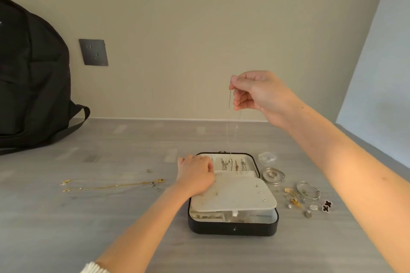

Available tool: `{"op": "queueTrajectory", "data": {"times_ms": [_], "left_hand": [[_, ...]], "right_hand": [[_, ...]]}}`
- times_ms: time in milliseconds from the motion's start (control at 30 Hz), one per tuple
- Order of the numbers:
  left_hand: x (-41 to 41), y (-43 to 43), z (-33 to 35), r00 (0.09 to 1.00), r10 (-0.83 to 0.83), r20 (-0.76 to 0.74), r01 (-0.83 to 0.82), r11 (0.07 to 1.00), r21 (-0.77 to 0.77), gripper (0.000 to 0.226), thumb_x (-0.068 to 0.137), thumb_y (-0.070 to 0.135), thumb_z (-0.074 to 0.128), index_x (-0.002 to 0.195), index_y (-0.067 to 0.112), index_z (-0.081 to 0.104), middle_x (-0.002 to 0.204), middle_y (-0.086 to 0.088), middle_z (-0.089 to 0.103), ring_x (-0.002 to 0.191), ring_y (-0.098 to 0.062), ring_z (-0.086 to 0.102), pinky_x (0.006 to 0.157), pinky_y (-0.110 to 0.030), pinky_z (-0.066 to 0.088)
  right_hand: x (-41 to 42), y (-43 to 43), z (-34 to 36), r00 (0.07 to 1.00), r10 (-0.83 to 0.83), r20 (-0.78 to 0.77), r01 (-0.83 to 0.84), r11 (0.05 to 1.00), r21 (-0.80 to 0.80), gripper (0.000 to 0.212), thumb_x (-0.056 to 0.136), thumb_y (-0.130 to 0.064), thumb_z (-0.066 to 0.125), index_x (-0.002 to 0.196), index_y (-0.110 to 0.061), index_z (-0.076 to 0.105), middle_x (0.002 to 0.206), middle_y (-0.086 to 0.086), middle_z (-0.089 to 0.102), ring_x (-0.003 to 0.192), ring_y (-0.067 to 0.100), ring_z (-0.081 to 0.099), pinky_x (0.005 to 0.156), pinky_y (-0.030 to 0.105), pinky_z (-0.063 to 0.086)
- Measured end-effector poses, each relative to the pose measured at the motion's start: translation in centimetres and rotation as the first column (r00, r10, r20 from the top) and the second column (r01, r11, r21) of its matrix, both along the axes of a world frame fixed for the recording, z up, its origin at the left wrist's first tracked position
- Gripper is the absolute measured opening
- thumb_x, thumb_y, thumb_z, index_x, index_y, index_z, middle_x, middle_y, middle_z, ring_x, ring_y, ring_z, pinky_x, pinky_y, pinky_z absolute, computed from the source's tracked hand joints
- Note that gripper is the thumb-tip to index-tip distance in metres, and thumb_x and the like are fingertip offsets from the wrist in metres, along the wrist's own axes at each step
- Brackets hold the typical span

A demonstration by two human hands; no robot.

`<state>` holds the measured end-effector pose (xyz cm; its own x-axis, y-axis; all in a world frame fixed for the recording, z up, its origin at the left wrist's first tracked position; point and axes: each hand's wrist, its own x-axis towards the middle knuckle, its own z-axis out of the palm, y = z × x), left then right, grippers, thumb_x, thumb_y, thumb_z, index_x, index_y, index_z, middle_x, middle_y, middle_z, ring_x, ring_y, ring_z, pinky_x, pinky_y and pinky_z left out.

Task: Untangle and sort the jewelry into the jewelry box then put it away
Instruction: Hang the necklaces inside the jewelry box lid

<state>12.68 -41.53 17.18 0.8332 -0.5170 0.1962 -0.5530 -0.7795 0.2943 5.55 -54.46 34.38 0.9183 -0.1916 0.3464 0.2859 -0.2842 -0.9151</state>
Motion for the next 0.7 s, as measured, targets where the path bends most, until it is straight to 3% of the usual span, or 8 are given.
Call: {"op": "queueTrajectory", "data": {"times_ms": [167, 333, 467, 700], "left_hand": [[-0.7, 0.5, -0.8, 0.977, 0.027, 0.212, 0.0, 0.992, -0.126, 0.021, 0.088, 0.024, 0.042, 0.101, 0.025, 0.059, 0.101, 0.01, 0.051, 0.102, -0.013, 0.038, 0.085, -0.027, 0.021], [-0.8, 0.7, -0.8, 0.959, 0.053, 0.28, 0.021, 0.968, -0.252, 0.01, 0.075, 0.023, 0.054, 0.082, 0.024, 0.061, 0.084, 0.014, 0.045, 0.086, -0.01, 0.036, 0.074, -0.025, 0.015], [-0.7, 0.7, -1.2, 0.927, 0.076, 0.367, 0.055, 0.941, -0.333, 0.008, 0.058, 0.023, 0.056, 0.065, 0.023, 0.059, 0.07, 0.013, 0.048, 0.071, -0.01, 0.036, 0.071, -0.028, 0.02], [-0.6, 0.7, -1.3, 0.898, 0.089, 0.43, 0.081, 0.929, -0.362, 0.008, 0.054, 0.023, 0.059, 0.062, 0.023, 0.059, 0.067, 0.011, 0.052, 0.067, -0.01, 0.037, 0.068, -0.026, 0.017]], "right_hand": [[2.8, 0.3, -1.7, 1.0, -0.005, -0.028, 0.006, 1.0, 0.005, 0.025, 0.095, -0.015, 0.05, 0.072, -0.008, 0.057, 0.059, 0.005, 0.054, 0.05, 0.016, 0.054, 0.059, 0.027, 0.052], [4.3, 0.5, -2.8, 0.998, -0.001, -0.063, 0.0, 1.0, -0.001, 0.024, 0.095, -0.014, 0.05, 0.072, -0.007, 0.057, 0.059, 0.006, 0.055, 0.05, 0.015, 0.054, 0.062, 0.029, 0.052], [4.5, 0.9, -3.3, 0.993, 0.031, -0.113, -0.034, 0.999, -0.024, 0.023, 0.094, -0.013, 0.052, 0.073, -0.007, 0.057, 0.061, 0.007, 0.055, 0.052, 0.016, 0.055, 0.058, 0.026, 0.053], [4.2, 1.7, -5.1, 0.967, -0.023, -0.255, -0.023, 0.984, -0.175, 0.019, 0.092, -0.013, 0.055, 0.074, -0.006, 0.058, 0.061, 0.007, 0.059, 0.053, 0.016, 0.059, 0.065, 0.033, 0.057]]}}
